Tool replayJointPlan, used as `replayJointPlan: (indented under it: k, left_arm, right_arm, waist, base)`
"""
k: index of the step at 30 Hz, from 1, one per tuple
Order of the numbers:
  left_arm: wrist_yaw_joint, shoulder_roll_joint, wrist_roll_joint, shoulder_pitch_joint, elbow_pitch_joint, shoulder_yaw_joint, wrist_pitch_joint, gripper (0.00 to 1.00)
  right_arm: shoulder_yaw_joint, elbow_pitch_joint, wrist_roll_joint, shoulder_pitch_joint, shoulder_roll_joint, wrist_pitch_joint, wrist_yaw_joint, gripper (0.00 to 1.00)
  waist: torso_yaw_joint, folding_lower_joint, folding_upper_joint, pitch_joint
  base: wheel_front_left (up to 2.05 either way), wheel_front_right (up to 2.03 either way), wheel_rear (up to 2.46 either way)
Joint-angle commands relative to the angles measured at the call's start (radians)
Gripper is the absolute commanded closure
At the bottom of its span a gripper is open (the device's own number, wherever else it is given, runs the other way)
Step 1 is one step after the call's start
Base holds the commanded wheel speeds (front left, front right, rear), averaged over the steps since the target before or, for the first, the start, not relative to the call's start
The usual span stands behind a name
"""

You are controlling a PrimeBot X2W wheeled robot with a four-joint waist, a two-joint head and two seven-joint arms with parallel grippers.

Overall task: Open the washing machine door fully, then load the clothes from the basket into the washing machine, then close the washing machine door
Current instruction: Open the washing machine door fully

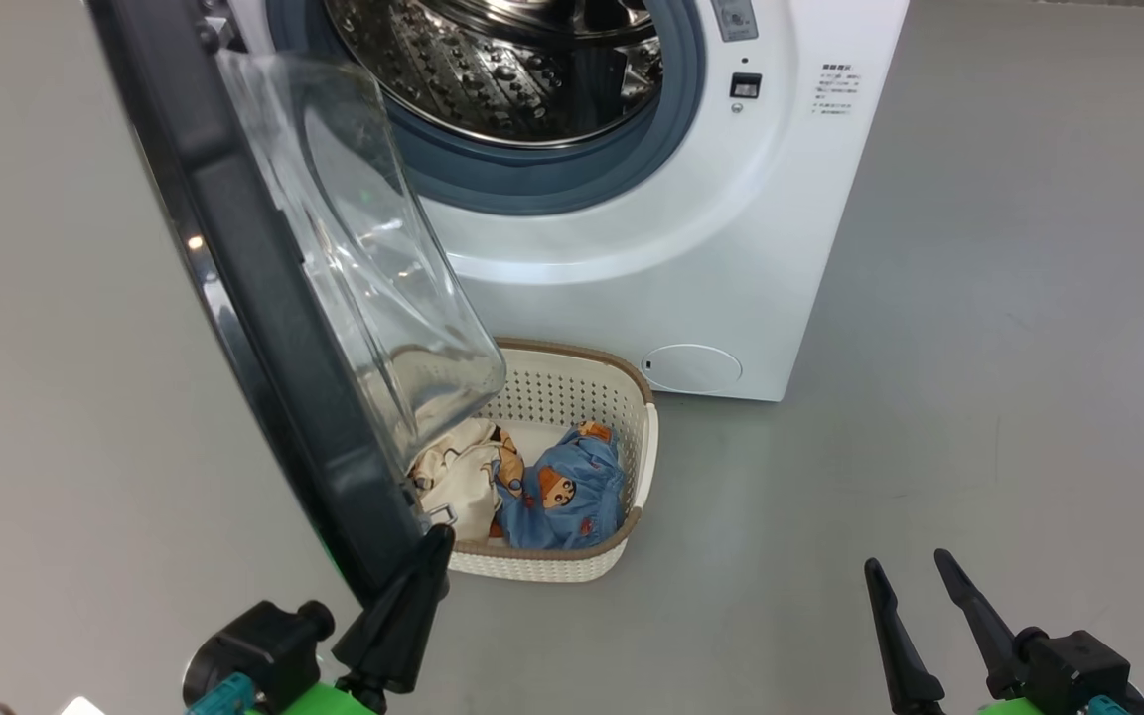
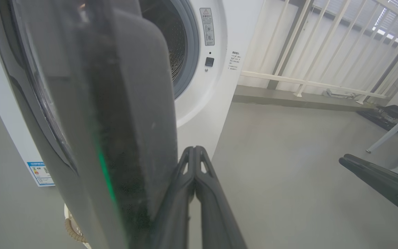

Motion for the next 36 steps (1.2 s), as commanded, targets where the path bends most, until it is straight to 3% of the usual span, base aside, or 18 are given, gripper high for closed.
replayJointPlan:
  k: [1,19,36]
  left_arm:
    - [0.028,0.038,-0.012,-0.019,-0.011,0.071,0.002,1.00]
    - [0.074,0.082,-0.048,0.026,-0.049,0.145,-0.007,1.00]
    - [0.095,0.129,-0.119,0.003,0.103,0.284,-0.052,1.00]
  right_arm:
    - [0.025,-0.019,0.013,-0.028,-0.008,-0.012,0.002,0.00]
    - [0.023,-0.008,0.018,-0.045,-0.008,-0.012,0.002,0.00]
    - [0.036,0.004,0.006,-0.067,-0.008,-0.012,0.002,0.00]
  waist:
    - [0.003,0.0000,-0.0001,0.000]
    - [0.092,0.0000,-0.0001,0.014]
    - [0.175,0.0000,-0.0001,0.020]
  base:
    - [0.00,0.00,0.00]
    - [0.00,0.00,0.00]
    - [0.00,0.00,0.00]
